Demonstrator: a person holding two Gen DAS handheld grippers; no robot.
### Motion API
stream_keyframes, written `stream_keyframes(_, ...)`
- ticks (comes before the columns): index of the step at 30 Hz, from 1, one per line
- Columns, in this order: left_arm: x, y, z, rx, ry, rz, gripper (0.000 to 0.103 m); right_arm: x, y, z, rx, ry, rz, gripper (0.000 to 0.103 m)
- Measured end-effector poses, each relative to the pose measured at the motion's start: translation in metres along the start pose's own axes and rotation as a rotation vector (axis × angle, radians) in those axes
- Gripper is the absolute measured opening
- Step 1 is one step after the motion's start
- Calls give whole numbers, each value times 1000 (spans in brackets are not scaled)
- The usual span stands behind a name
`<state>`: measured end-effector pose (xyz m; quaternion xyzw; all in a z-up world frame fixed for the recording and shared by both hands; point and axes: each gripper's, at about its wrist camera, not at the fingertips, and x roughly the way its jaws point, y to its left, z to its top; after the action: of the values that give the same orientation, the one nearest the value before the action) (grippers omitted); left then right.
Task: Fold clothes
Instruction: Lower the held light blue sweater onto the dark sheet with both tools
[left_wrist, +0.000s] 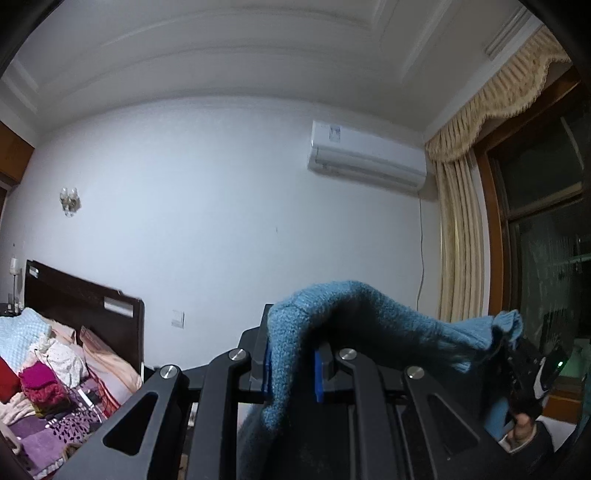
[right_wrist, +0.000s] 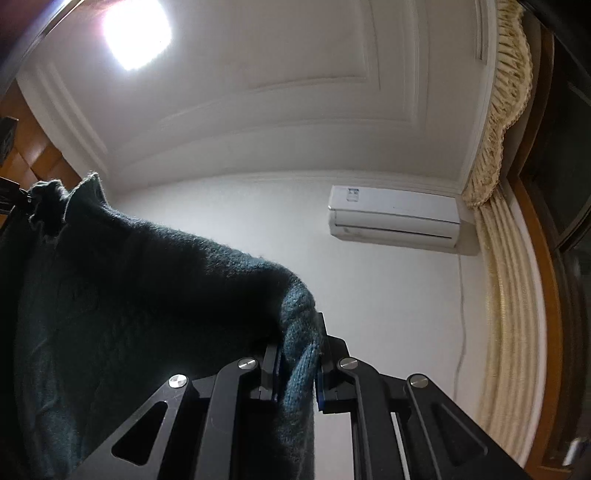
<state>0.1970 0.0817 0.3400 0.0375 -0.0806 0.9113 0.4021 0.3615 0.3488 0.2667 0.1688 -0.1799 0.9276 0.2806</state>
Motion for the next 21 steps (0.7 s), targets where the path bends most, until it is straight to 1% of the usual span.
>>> stream_keyframes(3, 37, 8, -20, -14, 92, -3, 19, 13, -2, -19, -2, 79, -16, 14)
stream_keyframes(5, 65, 16, -38, -31, 165, -4, 19, 21, -6, -38, 9, 141, -19, 14)
stream_keyframes(8, 121, 31, -79, -65, 299, -2, 19, 45, -6, -79, 24, 256, -28, 14)
stream_keyframes(11, 176, 45, -125, -88, 418, 4, 19, 71, -1, -131, 38, 387, -41, 14)
stream_keyframes(15, 242, 52, -185, -82, 548, 31, 19, 109, 7, -205, 47, 570, -51, 14)
stream_keyframes(19, 297, 60, -245, -53, 672, 64, 19, 145, 18, -282, 55, 735, -51, 14)
stream_keyframes(21, 322, 64, -274, -44, 728, 80, 19, 160, 23, -315, 61, 799, -45, 14)
